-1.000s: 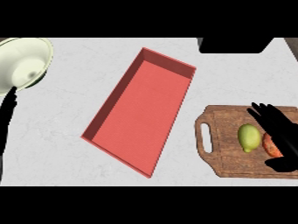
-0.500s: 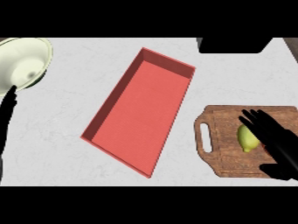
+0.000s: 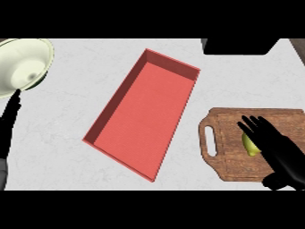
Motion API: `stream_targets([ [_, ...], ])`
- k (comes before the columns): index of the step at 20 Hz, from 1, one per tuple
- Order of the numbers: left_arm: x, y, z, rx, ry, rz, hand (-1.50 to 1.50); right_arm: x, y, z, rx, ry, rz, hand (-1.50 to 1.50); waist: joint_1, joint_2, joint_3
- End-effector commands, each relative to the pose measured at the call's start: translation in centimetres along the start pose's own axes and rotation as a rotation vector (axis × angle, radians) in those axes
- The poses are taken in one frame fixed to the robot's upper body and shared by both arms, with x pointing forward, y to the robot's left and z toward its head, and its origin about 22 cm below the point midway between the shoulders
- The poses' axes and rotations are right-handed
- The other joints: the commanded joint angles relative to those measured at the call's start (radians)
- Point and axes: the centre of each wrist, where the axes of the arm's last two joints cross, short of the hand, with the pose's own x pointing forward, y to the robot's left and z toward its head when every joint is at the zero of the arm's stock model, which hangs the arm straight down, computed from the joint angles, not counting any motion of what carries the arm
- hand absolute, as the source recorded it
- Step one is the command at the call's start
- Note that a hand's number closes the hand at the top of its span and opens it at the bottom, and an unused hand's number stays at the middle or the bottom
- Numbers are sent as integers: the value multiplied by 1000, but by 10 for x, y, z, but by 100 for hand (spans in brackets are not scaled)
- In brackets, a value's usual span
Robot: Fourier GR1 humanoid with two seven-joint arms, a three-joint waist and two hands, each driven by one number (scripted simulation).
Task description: Pick the lemon from the cutting board and place it in the cardboard box
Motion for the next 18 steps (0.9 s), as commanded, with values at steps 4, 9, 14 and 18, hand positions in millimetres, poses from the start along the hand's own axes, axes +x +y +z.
stream_targets([
  [4, -11, -3, 12, 0, 20, 9, 0, 12, 29, -26, 31, 80, 3, -150, 6, 3, 7],
  [9, 5, 7, -1, 7, -6, 1, 0, -5, 15, -34, -161, 51, 107, 150, 6, 4, 7],
  [14, 4, -5, -1, -7, 2, 8, 0, -7, 13, -43, -257, 71, 139, 150, 3, 4, 7],
  [18, 4, 16, 5, -12, -3, 4, 0, 2, 10, -40, -384, 79, 180, 150, 5, 2, 7],
])
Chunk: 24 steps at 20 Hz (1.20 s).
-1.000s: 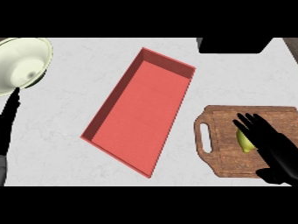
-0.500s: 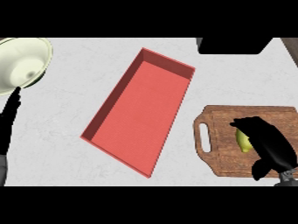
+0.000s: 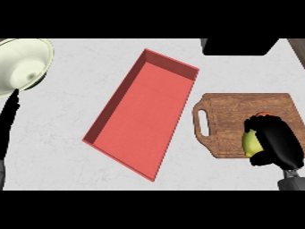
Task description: Pick the lemon from the cutting board and place it in the cardboard box
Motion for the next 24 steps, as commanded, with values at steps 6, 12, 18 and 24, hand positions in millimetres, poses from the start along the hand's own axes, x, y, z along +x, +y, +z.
stream_targets([
  [6, 5, 0, -9, -5, -20, -5, 0, -31, -31, -68, 141, -119, -222, 150, 34, 13, 14],
  [12, 6, -15, -5, -6, -4, -2, 0, -75, -68, -106, 67, -171, -312, 150, 15, 9, 14],
  [18, 9, -10, -15, 0, -8, -13, 0, -66, -127, -127, -148, -333, -390, 150, 0, 7, 13],
  [24, -2, -7, -4, 7, 21, 6, 0, 0, -147, -133, -104, -446, -494, 150, -4, 2, 13],
])
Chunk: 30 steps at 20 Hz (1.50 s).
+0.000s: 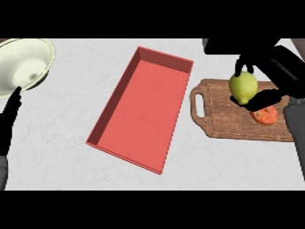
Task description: Pick the lemon from the cutting board and place it in the cardboard box
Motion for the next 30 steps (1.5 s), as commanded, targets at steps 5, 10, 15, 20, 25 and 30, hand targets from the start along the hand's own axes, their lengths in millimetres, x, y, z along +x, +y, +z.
stream_targets([
  [5, -9, 10, 6, 3, -10, 2, 0, 73, 11, -74, 22, -46, -207, 150, 12, 0, -1],
  [10, -16, 7, 14, -7, -8, -8, 0, 94, -14, -104, 10, -12, -295, 150, 8, 0, 0],
  [15, -15, -9, 17, 5, -13, -2, 0, 123, 22, -138, 70, 52, -399, 150, 17, 3, 0],
  [20, 10, 15, -8, -25, -29, 14, 0, 135, 45, -178, 86, 95, -398, 150, 35, 8, 0],
  [25, 14, -8, -6, -26, -44, -3, 0, 153, 71, -195, 104, 139, -376, 150, 52, 10, 0],
  [30, 22, -16, -18, -53, -44, -11, 0, 139, 105, -187, 85, 248, -300, 150, 77, 20, -1],
])
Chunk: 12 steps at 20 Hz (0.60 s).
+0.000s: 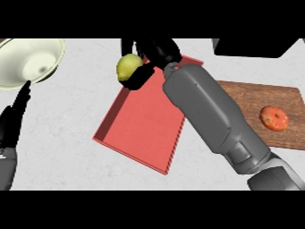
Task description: Pick the lemon from the cutting board and place it in the cardboard box
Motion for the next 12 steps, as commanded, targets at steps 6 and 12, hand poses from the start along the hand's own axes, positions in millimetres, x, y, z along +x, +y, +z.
stream_targets([
  [6, -4, -4, -4, -15, -23, 12, 0, -26, 25, -1, 68, 173, -123, -150, 30, 9, 0],
  [12, 9, -5, -4, -32, -32, 1, 0, -37, 37, 6, -24, 74, -171, -150, 35, 11, 1],
])
